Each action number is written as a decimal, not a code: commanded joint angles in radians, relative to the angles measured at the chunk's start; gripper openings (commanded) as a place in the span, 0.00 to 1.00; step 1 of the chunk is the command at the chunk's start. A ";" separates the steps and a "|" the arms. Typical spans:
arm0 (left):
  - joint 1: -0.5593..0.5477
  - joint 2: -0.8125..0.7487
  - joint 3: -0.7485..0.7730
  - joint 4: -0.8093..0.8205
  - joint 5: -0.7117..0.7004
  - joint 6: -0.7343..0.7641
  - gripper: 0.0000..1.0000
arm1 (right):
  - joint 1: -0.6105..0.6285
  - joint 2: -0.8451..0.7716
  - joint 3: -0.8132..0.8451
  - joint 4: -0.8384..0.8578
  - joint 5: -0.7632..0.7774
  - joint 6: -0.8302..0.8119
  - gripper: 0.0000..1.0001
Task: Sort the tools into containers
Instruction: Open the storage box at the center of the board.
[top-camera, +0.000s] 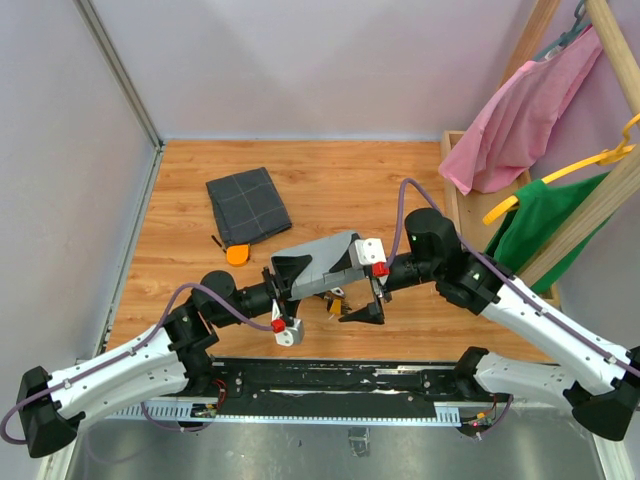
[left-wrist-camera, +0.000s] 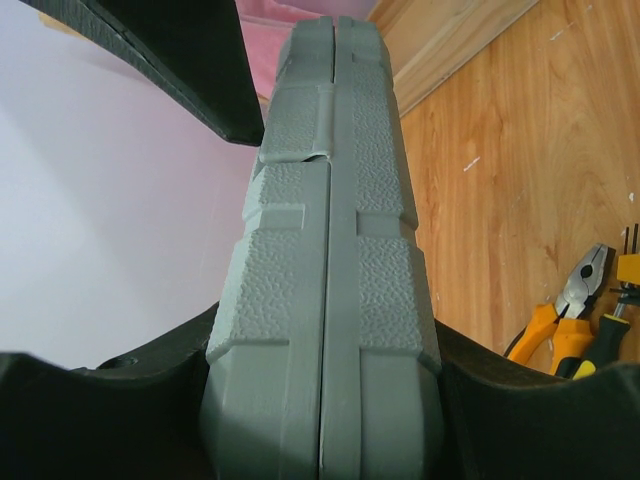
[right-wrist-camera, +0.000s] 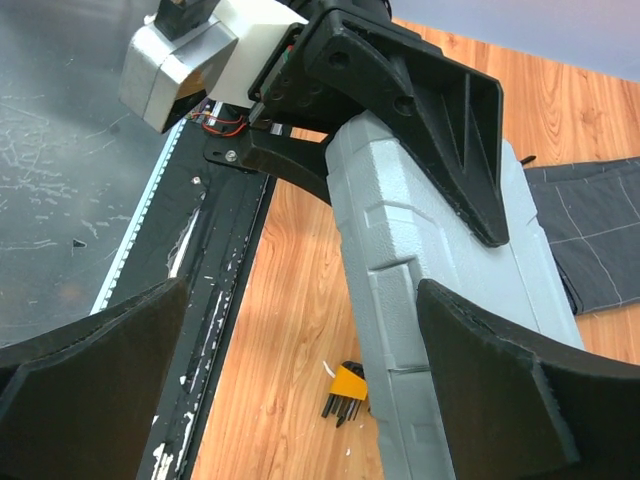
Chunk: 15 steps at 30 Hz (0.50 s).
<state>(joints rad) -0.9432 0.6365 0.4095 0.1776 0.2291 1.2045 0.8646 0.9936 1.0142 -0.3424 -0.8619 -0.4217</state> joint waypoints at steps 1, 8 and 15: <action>0.000 -0.027 0.007 0.093 0.033 0.001 0.00 | 0.013 0.006 0.041 -0.011 0.018 -0.017 0.99; 0.000 -0.027 0.005 0.094 0.031 -0.003 0.00 | 0.013 0.011 0.043 -0.023 0.008 -0.011 1.00; 0.000 -0.023 -0.001 0.129 -0.004 -0.001 0.00 | 0.013 0.050 0.048 -0.112 -0.060 0.006 0.74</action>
<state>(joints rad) -0.9432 0.6296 0.4015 0.1783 0.2424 1.2007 0.8646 1.0210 1.0393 -0.3737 -0.8688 -0.4240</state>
